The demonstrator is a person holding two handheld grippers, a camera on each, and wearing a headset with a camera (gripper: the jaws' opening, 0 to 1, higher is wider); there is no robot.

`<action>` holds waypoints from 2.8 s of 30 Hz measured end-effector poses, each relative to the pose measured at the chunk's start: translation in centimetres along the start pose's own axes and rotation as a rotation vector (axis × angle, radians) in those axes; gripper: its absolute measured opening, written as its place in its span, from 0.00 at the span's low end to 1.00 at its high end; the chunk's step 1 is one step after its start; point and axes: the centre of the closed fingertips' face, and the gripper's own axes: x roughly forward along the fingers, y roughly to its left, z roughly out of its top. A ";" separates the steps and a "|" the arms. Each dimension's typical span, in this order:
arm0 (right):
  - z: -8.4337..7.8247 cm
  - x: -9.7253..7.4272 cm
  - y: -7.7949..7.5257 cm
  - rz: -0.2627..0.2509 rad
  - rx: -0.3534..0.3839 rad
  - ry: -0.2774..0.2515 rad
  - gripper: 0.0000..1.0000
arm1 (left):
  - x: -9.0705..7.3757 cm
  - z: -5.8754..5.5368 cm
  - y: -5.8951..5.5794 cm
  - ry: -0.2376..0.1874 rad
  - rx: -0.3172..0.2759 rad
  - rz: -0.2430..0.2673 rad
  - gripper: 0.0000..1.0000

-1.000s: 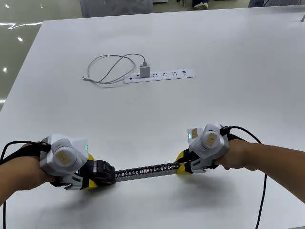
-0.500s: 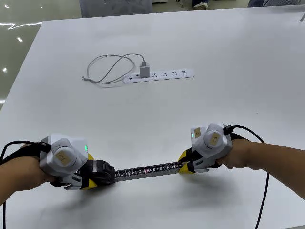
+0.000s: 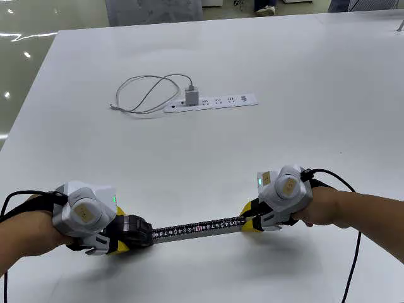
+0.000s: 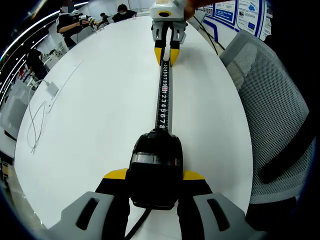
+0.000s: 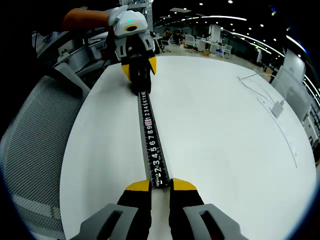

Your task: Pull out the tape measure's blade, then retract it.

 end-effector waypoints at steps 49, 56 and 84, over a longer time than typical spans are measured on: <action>-2.0 -1.4 -0.4 -0.020 0.024 0.010 0.08 | 0.0 0.0 0.1 -0.001 -0.001 0.003 0.32; -2.2 -1.5 -0.4 -0.019 0.024 0.013 0.09 | 0.0 0.0 0.0 -0.001 0.000 0.004 0.32; -2.7 -1.9 -0.5 -0.024 0.039 0.017 0.09 | 0.0 0.1 0.0 -0.001 0.000 0.008 0.32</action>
